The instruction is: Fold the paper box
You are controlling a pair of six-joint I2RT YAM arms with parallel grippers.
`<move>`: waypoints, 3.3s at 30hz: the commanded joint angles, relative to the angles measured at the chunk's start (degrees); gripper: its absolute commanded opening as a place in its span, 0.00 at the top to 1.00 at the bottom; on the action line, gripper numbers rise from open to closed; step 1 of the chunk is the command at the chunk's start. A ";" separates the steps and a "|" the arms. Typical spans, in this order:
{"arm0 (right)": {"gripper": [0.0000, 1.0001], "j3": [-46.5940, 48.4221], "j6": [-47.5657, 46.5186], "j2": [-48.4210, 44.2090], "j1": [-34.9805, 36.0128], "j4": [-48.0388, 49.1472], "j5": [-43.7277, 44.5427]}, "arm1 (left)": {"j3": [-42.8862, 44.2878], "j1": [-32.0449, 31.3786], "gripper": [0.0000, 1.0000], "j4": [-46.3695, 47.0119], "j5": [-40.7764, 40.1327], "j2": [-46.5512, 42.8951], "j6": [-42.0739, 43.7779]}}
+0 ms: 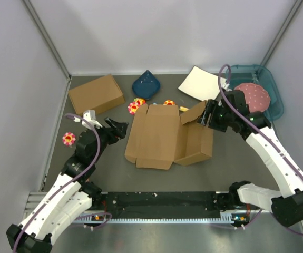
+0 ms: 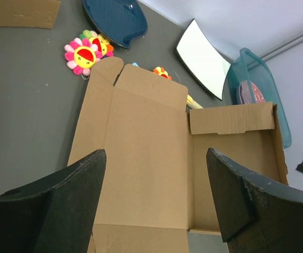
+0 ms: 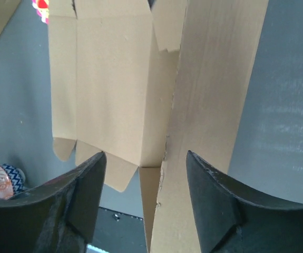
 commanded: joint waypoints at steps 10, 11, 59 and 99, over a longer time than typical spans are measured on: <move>0.18 29.11 -14.59 19.93 15.80 -20.60 29.24 | 0.20 -0.29 0.18 3.40 0.49 1.34 0.44; 0.18 30.42 -14.50 20.56 16.76 -20.69 30.47 | 0.02 -0.29 0.18 3.57 0.49 1.34 0.44; 1.00 9.09 -7.30 20.14 14.67 -23.69 26.73 | -1.82 -0.46 0.19 0.68 0.23 -2.53 2.11; 0.82 -39.01 67.95 -9.69 23.54 25.98 29.87 | 0.65 -1.16 0.17 -4.59 1.63 -8.33 7.21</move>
